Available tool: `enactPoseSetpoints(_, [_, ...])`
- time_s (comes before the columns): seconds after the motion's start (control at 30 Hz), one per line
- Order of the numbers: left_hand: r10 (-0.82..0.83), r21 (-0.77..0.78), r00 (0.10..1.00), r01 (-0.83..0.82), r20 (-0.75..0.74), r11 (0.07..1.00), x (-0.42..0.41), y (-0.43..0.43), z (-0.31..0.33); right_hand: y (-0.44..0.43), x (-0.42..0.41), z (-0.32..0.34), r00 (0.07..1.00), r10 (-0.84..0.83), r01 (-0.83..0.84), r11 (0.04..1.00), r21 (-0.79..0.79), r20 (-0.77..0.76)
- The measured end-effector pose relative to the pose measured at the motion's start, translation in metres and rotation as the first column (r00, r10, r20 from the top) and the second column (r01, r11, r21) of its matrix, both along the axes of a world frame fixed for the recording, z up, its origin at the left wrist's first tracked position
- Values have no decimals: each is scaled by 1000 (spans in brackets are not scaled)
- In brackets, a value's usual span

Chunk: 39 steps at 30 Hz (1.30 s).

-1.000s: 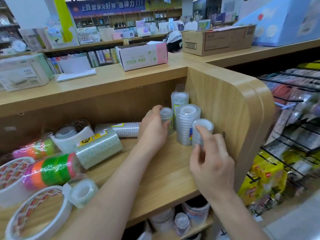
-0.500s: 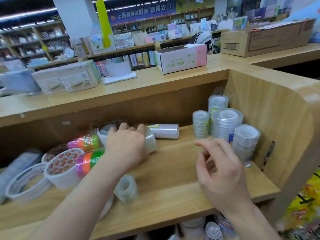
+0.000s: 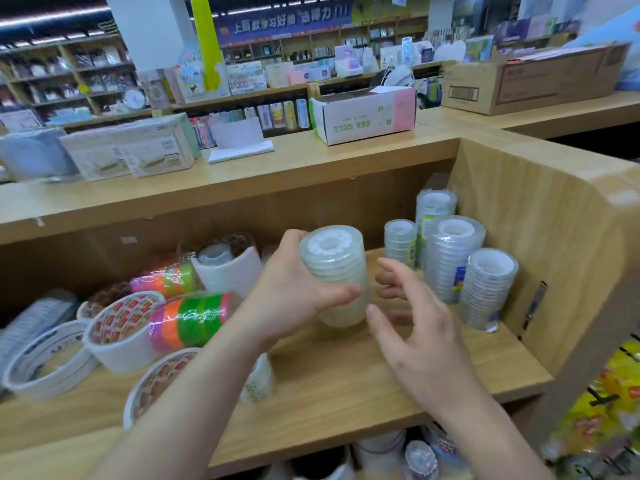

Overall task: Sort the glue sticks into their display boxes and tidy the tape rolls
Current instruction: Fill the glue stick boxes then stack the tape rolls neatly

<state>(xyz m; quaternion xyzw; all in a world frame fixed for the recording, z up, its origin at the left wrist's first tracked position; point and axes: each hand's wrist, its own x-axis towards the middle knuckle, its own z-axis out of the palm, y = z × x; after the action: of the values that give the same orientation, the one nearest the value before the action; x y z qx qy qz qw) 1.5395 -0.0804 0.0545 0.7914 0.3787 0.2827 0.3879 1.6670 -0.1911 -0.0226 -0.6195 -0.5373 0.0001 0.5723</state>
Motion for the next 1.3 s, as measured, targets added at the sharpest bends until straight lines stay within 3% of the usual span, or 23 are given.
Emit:
enactPoseSetpoints(0.2, [-111,34,987,116,-117,993,12,-2,-13,1,3,-2,997,46,-38,990,-137,56])
enactPoseSetpoints(0.3, [-313,-21,894,324,-321,946,12,7,-3,5,6,3,986,83,-50,975,-215,146])
enactPoseSetpoints(0.37, [-355,17,801,414,-482,910,11,16,7,10,9,8,982,31,13,973,-230,188])
enactPoseSetpoints(0.5, [6,394,689,406,-725,824,27,41,21,20,10,12,953,-125,197,948,-251,276])
enactPoseSetpoints(0.57, [92,403,605,401,-790,823,38,56,17,24,7,12,937,-176,259,930,-261,302])
enactPoseSetpoints(0.7, [107,318,443,436,-890,842,50,72,1,30,5,12,918,-247,331,908,-258,310])
enactPoseSetpoints(0.87, [207,437,459,481,-864,760,52,70,1,32,7,14,920,-236,336,885,-322,311])
enactPoseSetpoints(1.03, [124,389,471,523,-874,758,32,68,4,34,12,18,923,-207,322,877,-356,324])
enactPoseSetpoints(1.13, [-3,412,645,492,-764,767,5,69,8,41,11,20,914,-208,345,850,-398,349])
enactPoseSetpoints(1.23, [-164,393,864,377,-477,839,-22,67,17,46,9,27,888,-240,397,831,-389,392])
enactPoseSetpoints(1.3, [-222,291,924,315,-311,903,-33,61,23,50,8,32,870,-247,425,814,-395,427])
